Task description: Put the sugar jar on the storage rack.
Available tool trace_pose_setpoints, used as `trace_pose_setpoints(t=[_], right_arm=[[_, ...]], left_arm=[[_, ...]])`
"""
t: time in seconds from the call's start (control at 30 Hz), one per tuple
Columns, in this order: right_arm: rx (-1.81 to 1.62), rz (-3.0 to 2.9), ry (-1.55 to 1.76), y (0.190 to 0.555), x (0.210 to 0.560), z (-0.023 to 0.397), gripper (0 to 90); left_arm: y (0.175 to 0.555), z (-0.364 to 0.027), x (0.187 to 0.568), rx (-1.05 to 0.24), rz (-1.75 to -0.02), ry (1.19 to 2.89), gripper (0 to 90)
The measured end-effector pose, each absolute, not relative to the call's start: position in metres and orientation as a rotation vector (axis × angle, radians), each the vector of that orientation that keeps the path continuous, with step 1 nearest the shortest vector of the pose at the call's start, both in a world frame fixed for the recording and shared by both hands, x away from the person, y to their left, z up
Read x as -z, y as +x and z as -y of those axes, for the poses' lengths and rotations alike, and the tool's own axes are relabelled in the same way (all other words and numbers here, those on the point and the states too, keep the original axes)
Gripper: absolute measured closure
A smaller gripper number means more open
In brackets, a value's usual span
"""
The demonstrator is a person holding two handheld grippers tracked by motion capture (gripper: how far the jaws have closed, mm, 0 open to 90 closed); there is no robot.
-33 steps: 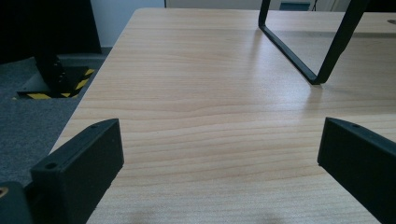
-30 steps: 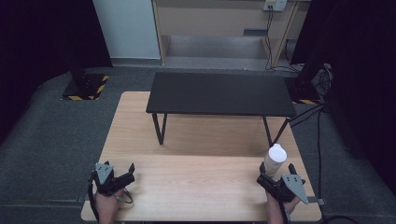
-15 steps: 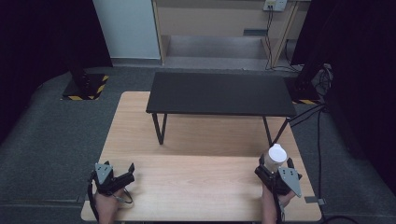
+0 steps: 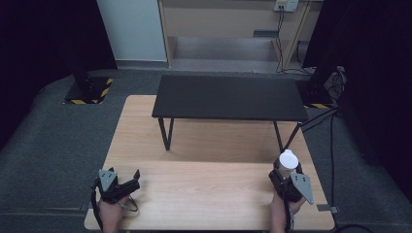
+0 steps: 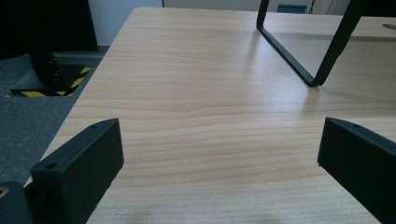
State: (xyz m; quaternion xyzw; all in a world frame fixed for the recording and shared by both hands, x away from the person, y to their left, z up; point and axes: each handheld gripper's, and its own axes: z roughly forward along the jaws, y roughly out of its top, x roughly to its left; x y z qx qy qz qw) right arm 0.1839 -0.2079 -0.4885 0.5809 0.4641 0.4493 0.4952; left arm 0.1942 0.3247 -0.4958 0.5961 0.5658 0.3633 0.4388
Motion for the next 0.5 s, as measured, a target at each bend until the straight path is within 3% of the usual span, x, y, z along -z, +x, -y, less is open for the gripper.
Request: trace_pose_setpoints(t=[0.5], right_arm=[[-1.084,-1.162,1.387,0.1802,0.4830,0.2176,30.5]], left_arm=[[0.1945,-0.3245,0.4958,-0.902,-1.406,1.483,0.0]])
